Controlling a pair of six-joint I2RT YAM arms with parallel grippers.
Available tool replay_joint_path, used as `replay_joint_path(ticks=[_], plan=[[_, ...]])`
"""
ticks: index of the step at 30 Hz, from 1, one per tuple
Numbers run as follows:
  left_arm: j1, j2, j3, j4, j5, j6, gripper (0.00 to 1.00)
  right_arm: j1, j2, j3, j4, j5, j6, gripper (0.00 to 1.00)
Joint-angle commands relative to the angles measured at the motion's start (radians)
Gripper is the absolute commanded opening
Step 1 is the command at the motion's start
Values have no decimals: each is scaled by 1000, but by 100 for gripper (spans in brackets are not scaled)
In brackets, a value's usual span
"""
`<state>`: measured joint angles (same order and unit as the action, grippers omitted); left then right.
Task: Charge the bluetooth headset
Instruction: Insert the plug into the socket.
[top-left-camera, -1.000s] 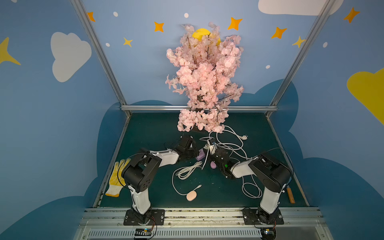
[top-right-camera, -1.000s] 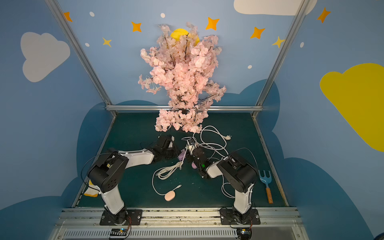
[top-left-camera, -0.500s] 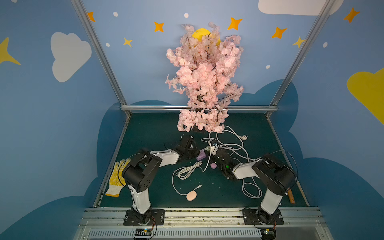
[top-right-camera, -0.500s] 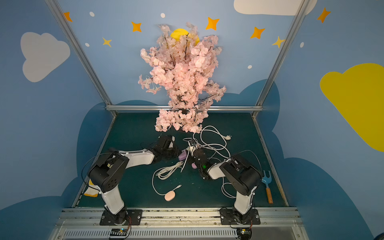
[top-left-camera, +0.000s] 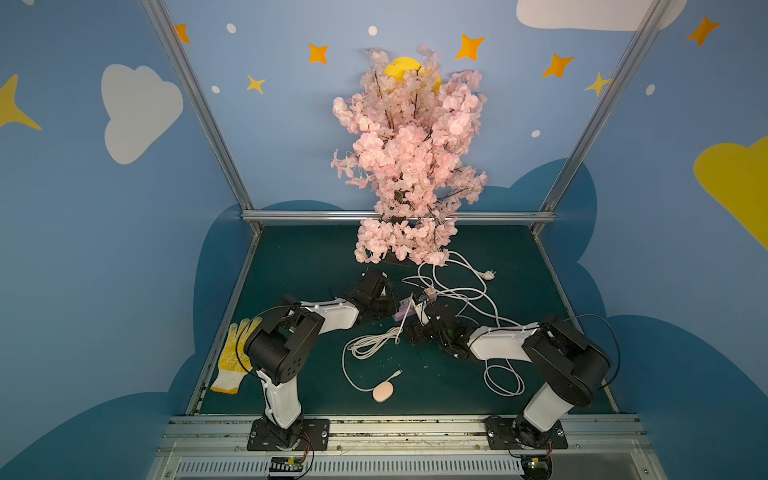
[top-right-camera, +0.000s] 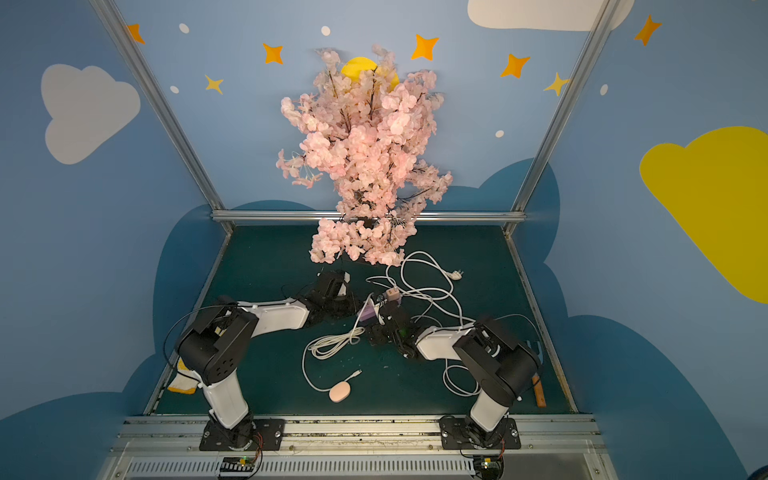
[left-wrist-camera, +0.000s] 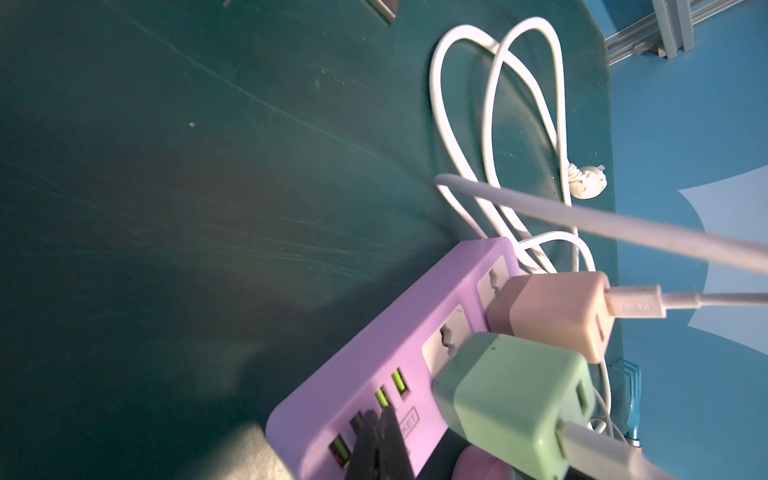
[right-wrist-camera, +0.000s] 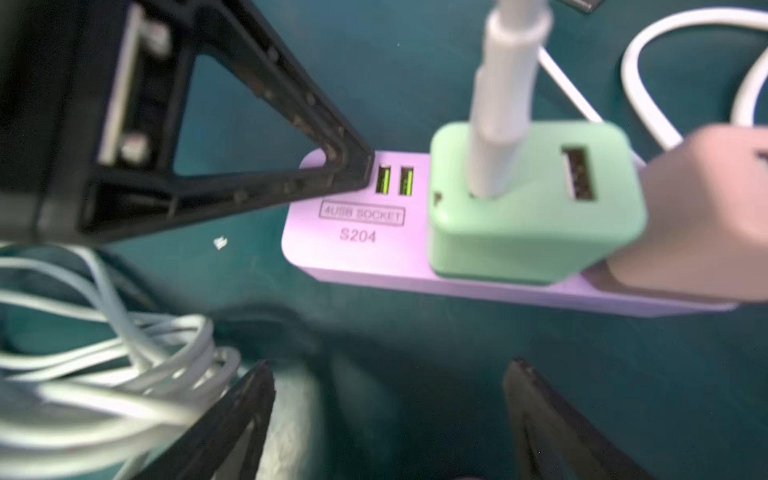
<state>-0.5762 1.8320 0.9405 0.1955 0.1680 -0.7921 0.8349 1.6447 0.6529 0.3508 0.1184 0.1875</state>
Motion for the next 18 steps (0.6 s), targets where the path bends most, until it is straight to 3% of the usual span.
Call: replay_joint_path(ticks=[1,11,18], plan=[[-13,55,-27,-114,14,14,3,6,-92,15,-119,6,31,87],[12,35,7,-126,21,42,3,-12,-482,-56,-432,85,27,84],[54,-60,16,-180,7,88,13,-23,-743,-121,-592,165,57,64]])
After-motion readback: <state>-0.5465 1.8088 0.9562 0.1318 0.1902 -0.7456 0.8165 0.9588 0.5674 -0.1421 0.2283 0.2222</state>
